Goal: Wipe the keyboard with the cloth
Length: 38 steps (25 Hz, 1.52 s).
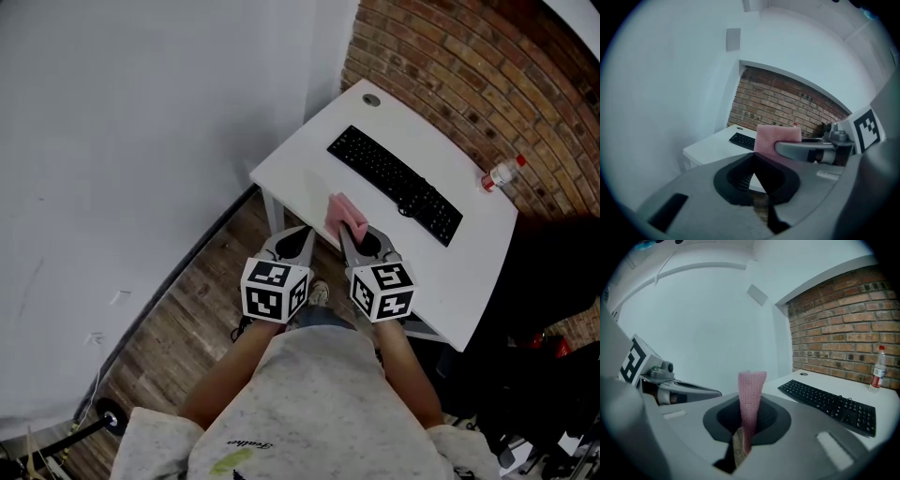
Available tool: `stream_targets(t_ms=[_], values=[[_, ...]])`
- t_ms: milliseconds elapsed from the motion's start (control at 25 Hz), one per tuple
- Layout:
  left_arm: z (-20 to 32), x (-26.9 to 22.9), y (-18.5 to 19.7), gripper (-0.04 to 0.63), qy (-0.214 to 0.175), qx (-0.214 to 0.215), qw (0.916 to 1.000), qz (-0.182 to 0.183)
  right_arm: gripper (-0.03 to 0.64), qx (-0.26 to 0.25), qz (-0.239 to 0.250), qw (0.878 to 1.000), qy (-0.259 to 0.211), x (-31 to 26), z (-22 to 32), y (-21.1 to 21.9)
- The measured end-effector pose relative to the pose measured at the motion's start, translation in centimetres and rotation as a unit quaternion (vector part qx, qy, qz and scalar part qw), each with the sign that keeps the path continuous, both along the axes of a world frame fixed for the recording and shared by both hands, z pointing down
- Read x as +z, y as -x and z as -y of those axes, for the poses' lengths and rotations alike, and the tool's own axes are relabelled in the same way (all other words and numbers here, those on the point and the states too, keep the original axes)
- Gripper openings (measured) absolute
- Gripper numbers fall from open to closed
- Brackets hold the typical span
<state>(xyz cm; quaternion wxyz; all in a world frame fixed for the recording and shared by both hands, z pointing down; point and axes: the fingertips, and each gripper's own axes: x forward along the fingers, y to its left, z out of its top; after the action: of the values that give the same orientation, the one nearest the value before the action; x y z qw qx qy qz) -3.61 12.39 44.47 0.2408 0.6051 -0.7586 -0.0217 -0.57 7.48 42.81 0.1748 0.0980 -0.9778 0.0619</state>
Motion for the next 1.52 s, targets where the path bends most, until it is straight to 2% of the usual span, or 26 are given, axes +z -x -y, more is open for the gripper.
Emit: stream_targets(t_ms=[200,640,880,1040,1280,1520], values=[[1.3,0.6,2.1,-0.009,0.009,-0.005,0.9999,0.000,0.025,-0.003,0.002,1.000,0.002,0.7,1.7,2.6],[7.6,2.9,8.3,-0.009,0.043,-0.005,0.9990,-0.004,0.025,-0.001,-0.015,1.000,0.003,3.2,8.4,9.6],[10.9,3.8,11.6,-0.009,0.062,-0.007,0.9980,-0.005,0.025,-0.001,-0.040,0.999,-0.015,5.3,11.7,13.2],[13.0,5.0,13.8,-0.008,0.081,-0.012,0.9965,-0.016,0.025,-0.010,-0.060,0.997,-0.043,6.7,13.4,15.4],[16.0,6.0,15.8,-0.009,0.100,-0.016,0.9945,-0.027,0.025,-0.017,-0.075,0.996,-0.039,8.9,15.5,17.0],[16.6,6.6,16.9,-0.008,0.111,-0.016,0.9930,-0.035,0.025,-0.014,-0.086,0.995,-0.043,10.1,16.3,18.0]])
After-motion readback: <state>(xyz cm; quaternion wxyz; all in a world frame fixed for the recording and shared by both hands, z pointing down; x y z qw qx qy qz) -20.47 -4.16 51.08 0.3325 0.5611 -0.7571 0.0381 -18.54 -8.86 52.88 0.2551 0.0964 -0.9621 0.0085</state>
